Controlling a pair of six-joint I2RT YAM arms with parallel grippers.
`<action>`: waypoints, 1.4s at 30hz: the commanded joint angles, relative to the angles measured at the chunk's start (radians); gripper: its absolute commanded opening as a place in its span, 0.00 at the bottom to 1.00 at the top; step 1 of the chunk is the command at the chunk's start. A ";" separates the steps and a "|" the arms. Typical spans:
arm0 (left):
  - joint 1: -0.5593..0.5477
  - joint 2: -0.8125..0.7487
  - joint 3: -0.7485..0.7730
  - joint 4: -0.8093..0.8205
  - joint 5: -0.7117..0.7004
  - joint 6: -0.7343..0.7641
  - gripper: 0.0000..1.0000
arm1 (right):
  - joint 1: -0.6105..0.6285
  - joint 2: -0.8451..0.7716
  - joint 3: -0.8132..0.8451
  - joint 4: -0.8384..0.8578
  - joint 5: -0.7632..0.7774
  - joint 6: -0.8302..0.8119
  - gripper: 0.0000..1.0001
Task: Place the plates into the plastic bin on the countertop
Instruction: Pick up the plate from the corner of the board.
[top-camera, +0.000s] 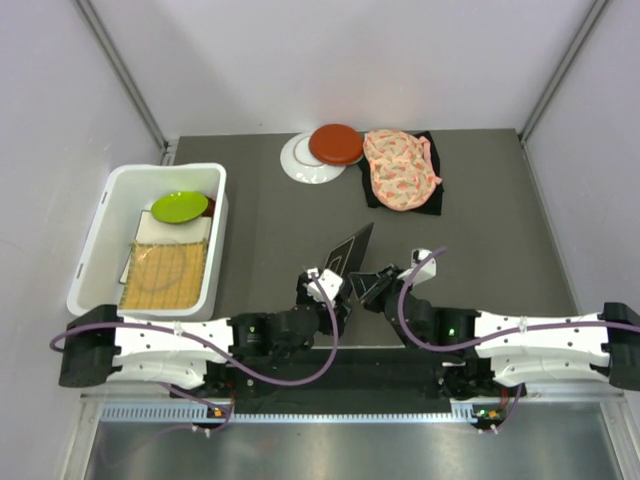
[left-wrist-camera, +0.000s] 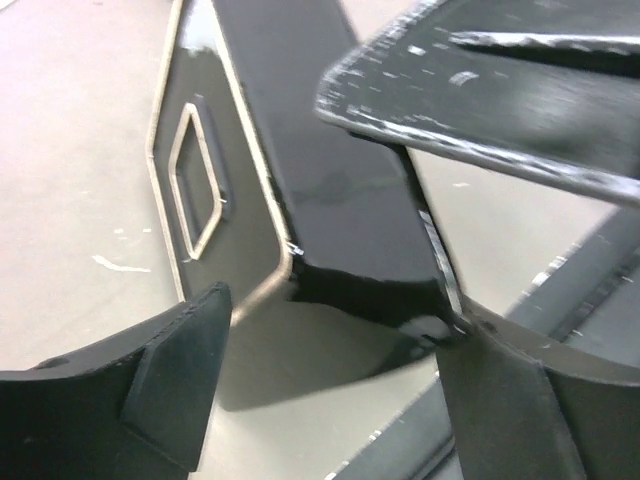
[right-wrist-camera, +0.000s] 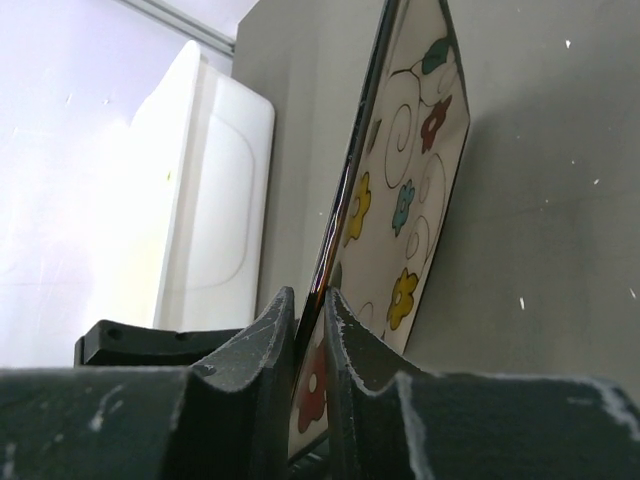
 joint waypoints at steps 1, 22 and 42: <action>-0.006 0.026 0.045 0.019 -0.102 0.047 0.72 | -0.003 -0.003 0.072 0.073 -0.005 0.008 0.00; 0.007 0.063 0.082 0.120 -0.089 0.170 0.00 | -0.019 0.023 0.106 0.061 0.021 -0.055 0.09; 0.799 0.083 0.246 0.105 0.705 -0.236 0.00 | -0.032 -0.471 -0.028 -0.210 0.282 -0.233 0.91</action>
